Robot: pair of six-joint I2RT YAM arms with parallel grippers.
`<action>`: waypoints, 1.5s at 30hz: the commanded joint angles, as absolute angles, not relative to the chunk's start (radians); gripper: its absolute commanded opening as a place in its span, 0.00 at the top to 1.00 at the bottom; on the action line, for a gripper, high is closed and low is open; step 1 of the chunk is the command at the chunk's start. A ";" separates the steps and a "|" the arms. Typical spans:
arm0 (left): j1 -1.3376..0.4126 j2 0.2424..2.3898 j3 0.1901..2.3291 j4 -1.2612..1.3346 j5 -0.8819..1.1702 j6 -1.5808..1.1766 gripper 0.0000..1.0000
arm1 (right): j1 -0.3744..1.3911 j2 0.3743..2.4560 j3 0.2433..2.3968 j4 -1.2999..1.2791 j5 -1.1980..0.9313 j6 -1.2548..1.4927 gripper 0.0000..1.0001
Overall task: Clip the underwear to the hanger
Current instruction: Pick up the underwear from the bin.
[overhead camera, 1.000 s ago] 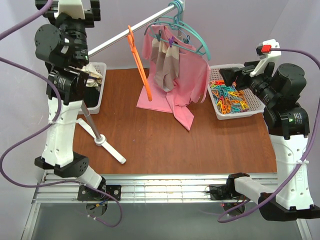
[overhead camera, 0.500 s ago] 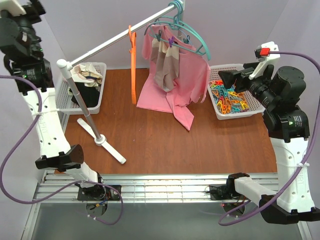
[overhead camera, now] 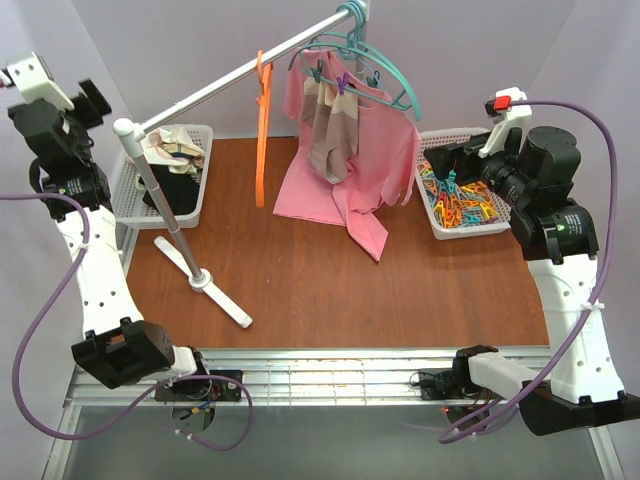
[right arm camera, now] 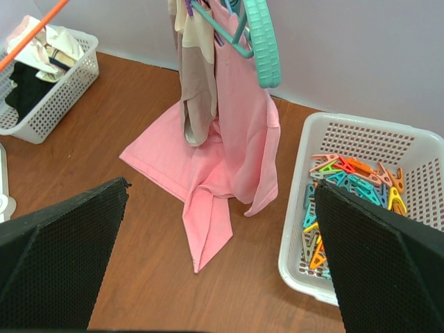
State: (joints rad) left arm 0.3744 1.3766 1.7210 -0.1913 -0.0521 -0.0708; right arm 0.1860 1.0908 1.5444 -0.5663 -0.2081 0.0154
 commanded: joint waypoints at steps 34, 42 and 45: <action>0.365 1.792 1.420 -0.054 0.143 -0.086 0.18 | 0.235 1.031 1.132 -0.497 -0.238 0.023 0.01; 0.316 1.937 1.477 -0.066 0.040 -0.078 0.19 | 0.235 1.081 1.103 -0.466 -0.285 0.044 0.01; 0.302 1.982 1.496 -0.066 -0.017 -0.084 0.22 | 0.235 1.095 1.104 -0.465 -0.288 0.046 0.01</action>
